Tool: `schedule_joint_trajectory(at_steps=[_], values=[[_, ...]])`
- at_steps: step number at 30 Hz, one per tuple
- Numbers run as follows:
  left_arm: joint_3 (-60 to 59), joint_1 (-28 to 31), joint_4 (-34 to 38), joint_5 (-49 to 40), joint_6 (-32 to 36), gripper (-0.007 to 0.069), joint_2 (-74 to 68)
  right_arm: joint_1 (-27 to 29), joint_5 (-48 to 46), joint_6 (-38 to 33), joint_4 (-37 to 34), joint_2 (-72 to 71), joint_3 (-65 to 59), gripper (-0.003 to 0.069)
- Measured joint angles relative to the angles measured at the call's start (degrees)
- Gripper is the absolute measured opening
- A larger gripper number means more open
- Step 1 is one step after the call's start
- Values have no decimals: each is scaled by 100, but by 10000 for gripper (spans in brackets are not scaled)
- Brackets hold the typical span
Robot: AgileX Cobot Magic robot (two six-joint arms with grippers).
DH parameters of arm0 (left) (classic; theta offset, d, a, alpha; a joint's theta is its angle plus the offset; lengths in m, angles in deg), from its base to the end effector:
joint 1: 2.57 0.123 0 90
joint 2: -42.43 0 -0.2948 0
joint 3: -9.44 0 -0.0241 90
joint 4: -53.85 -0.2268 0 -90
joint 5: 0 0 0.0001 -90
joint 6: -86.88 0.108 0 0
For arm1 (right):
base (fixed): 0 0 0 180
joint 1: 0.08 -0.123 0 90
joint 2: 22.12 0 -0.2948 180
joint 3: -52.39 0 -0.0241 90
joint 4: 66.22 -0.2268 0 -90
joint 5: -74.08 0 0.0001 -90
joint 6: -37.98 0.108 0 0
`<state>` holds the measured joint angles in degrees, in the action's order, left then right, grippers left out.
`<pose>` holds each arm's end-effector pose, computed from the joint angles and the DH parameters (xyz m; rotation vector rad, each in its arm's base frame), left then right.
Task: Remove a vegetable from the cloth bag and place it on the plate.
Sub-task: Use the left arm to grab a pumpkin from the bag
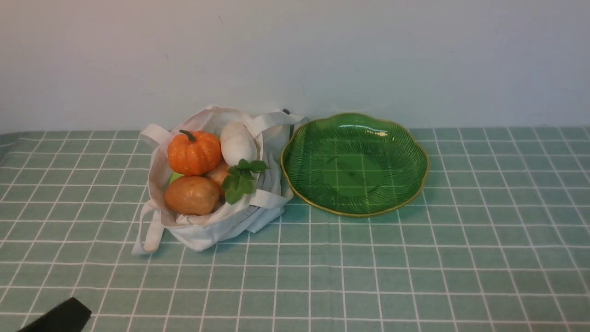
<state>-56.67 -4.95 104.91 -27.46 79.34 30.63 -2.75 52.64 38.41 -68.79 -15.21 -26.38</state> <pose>0.0267 -0.0400 0.2438 -0.5193 1.7055 -1.0486 0.0347 0.0034 0.1677 -0.0088 1.8700 0.0815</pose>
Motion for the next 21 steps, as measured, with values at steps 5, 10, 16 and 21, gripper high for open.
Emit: schedule_joint_trajectory(at_steps=[5,10,16,21], values=[[1506,0,-1415,-1467,205,-5,-1810,0,0,0,0,0,0,-16],[2882,0,-2888,-2886,206,-4,-4047,0,0,0,0,0,0,-16],[4441,0,-3512,-3279,471,53,-6165,0,0,0,0,0,0,-16],[5536,-6,-3526,-3380,715,176,-7410,0,0,0,0,0,0,-16]])
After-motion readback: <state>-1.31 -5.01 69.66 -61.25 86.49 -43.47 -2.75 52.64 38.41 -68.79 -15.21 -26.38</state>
